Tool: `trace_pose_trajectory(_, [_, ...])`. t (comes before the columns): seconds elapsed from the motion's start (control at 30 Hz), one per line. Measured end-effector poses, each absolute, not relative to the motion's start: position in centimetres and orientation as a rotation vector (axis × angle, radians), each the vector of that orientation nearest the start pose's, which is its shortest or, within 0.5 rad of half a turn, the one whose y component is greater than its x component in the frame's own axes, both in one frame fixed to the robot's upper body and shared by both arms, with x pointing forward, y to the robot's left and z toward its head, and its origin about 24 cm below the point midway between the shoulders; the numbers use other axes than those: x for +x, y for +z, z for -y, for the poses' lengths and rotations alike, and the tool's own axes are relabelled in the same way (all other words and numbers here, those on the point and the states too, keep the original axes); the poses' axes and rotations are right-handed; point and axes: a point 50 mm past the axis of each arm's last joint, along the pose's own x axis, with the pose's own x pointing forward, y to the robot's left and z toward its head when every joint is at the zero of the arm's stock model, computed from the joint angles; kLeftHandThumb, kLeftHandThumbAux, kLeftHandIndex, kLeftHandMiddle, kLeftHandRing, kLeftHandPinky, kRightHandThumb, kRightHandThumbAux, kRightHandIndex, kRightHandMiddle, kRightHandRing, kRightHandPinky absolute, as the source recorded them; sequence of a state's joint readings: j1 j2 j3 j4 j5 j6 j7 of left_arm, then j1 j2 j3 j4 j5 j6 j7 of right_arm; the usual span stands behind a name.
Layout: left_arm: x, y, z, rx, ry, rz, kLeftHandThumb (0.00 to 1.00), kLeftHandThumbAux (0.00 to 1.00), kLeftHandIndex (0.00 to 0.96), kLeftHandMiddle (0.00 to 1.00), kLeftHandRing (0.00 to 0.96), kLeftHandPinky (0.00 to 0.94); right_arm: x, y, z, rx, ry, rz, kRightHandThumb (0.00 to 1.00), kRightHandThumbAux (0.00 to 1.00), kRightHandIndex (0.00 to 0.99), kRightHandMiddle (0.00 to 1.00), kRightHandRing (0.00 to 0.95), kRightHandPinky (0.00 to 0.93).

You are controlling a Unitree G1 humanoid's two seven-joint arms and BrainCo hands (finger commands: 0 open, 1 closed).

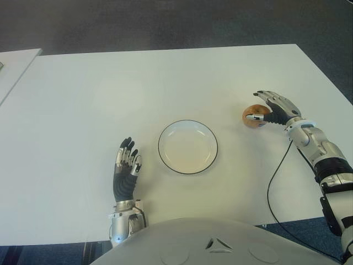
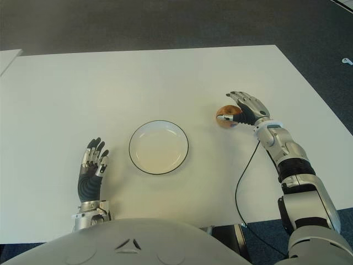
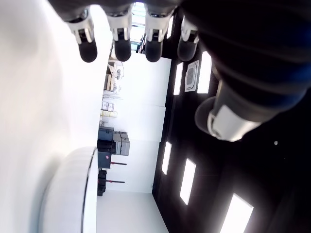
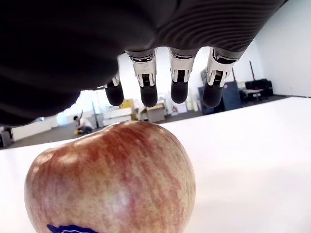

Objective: Put the apples into the plate.

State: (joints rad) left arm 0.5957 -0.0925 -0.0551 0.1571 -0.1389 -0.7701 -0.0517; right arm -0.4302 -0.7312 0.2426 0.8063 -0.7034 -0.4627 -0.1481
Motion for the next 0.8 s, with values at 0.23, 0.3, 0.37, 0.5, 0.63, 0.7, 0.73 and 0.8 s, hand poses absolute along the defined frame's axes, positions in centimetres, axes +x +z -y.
trace_pose_trajectory(0.23, [10.2,-2.1,-15.6,-0.167,0.213,0.06,0.242,0.64,0.0,0.0,0.0,0.0,30.7,4.7,28.5,-1.405,0.243,-0.009,0.251,0.257,0.0,0.0,0.0,0.0])
trace_pose_trajectory(0.3, [10.2,-2.1,-15.6,-0.163,0.215,0.059,0.243,0.641,0.0,0.0,0.0,0.0,30.7,4.4,28.4,-1.403,0.25,-0.017,0.25,0.264,0.0,0.0,0.0,0.0])
trace_pose_trajectory(0.37, [10.2,-2.1,-15.6,-0.157,0.213,0.058,0.243,0.639,0.0,0.0,0.0,0.0,30.6,4.1,28.2,-1.4,0.26,-0.023,0.25,0.269,0.0,0.0,0.0,0.0])
trace_pose_trajectory(0.5, [10.2,-2.1,-15.5,-0.151,0.207,0.058,0.245,0.629,0.0,0.0,0.0,0.0,30.7,3.6,27.8,-1.389,0.266,-0.026,0.254,0.281,0.0,0.0,0.0,0.0])
trace_pose_trajectory(0.63, [10.2,-2.0,-15.5,-0.149,0.205,0.066,0.249,0.623,0.0,0.0,0.0,0.0,31.0,3.5,27.6,-1.385,0.26,-0.027,0.264,0.293,0.0,0.0,0.0,0.0])
trace_pose_trajectory(0.7, [10.2,-2.0,-15.5,-0.15,0.205,0.072,0.242,0.633,0.0,0.0,0.0,0.0,31.2,3.4,27.4,-1.383,0.256,-0.027,0.264,0.293,0.0,0.0,0.0,0.0])
trace_pose_trajectory(0.73, [10.2,-2.0,-15.5,-0.15,0.205,0.075,0.234,0.646,0.0,0.0,0.0,0.0,31.3,3.3,27.4,-1.382,0.252,-0.027,0.263,0.292,0.0,0.0,0.0,0.002])
trace_pose_trajectory(0.8, [10.1,-2.0,-15.5,-0.154,0.208,0.073,0.219,0.674,0.0,0.0,0.0,0.0,31.4,3.2,27.3,-1.379,0.242,-0.027,0.258,0.287,0.0,0.0,0.0,0.015])
